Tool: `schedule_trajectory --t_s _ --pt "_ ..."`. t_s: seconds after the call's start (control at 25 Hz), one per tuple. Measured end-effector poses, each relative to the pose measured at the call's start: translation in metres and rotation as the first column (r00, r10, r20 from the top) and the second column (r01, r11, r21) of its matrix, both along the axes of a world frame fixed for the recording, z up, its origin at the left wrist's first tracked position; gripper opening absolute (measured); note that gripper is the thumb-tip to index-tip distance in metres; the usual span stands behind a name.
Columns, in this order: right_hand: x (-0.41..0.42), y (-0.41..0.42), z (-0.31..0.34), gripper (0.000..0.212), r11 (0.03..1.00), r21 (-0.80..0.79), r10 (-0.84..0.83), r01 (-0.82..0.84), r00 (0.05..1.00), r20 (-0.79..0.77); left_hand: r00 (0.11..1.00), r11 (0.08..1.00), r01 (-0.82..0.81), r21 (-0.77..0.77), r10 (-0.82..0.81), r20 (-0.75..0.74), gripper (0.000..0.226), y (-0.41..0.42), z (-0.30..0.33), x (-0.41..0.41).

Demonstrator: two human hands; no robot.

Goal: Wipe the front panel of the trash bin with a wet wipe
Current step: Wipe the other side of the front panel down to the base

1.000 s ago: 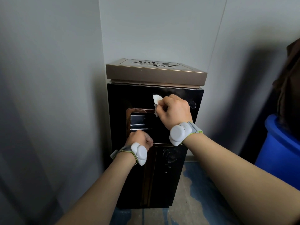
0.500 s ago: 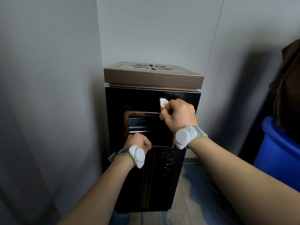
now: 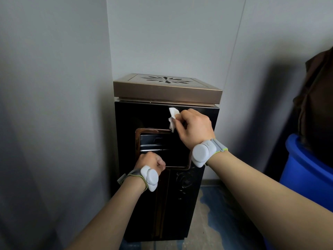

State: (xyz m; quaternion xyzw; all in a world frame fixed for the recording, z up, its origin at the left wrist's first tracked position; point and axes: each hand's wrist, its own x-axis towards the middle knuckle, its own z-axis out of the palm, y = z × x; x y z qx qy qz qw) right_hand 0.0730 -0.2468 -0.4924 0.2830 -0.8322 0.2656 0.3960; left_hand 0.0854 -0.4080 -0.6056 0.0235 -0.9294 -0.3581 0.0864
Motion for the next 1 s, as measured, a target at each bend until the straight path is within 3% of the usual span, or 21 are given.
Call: schedule_trajectory --t_s 1.0 --pt "-0.008 0.025 -0.002 0.011 0.990 -0.073 -0.115 0.118 0.992 0.049 1.000 1.000 0.009 0.008 -0.009 -0.016 0.011 -0.001 0.000 0.003"
